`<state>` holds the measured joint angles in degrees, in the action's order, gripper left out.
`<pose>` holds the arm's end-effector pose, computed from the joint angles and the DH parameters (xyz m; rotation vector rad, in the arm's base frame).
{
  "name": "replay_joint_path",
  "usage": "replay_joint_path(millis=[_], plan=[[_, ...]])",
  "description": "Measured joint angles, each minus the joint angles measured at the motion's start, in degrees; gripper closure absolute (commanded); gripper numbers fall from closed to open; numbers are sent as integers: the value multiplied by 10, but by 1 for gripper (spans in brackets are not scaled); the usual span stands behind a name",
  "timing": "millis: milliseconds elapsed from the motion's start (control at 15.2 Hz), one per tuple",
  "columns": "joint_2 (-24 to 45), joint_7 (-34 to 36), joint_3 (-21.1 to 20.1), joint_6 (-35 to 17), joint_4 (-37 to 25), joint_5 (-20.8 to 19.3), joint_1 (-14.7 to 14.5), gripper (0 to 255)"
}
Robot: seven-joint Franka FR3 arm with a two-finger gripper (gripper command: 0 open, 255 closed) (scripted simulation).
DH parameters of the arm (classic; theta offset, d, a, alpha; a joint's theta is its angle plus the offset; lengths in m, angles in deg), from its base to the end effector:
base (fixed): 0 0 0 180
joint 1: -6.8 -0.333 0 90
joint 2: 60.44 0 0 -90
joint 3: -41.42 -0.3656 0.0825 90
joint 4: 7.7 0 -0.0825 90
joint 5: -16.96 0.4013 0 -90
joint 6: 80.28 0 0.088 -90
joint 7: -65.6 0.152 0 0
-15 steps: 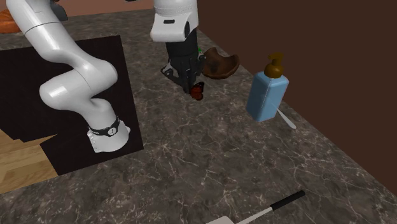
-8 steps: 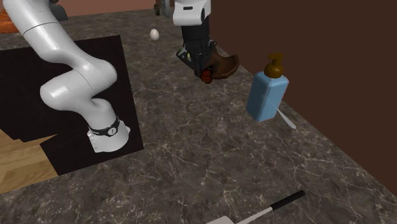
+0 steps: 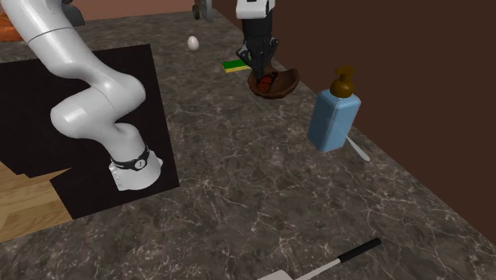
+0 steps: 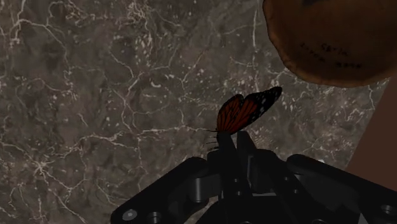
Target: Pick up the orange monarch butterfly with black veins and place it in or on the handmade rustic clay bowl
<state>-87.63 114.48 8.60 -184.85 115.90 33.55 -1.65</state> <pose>0.2878 0.3464 0.5551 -3.0395 0.3620 -0.0561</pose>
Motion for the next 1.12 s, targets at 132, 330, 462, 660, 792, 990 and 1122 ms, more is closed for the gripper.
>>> replay_joint_path(millis=[132, 330, 462, 660, 792, 990, 1122], plan=[[20, 34, -29, 1, -26, -2, -2, 255], [51, 80, -69, -7, -55, -11, -1, 255], [81, 120, -103, -7, -88, -25, 1, 255], [136, 183, -158, -11, -136, -59, 6, 255], [178, 228, -194, -13, -168, -90, 7, 255], [275, 318, -254, -6, -235, -174, -7, 255], [306, 349, -263, -13, -244, -205, -19, 255]])
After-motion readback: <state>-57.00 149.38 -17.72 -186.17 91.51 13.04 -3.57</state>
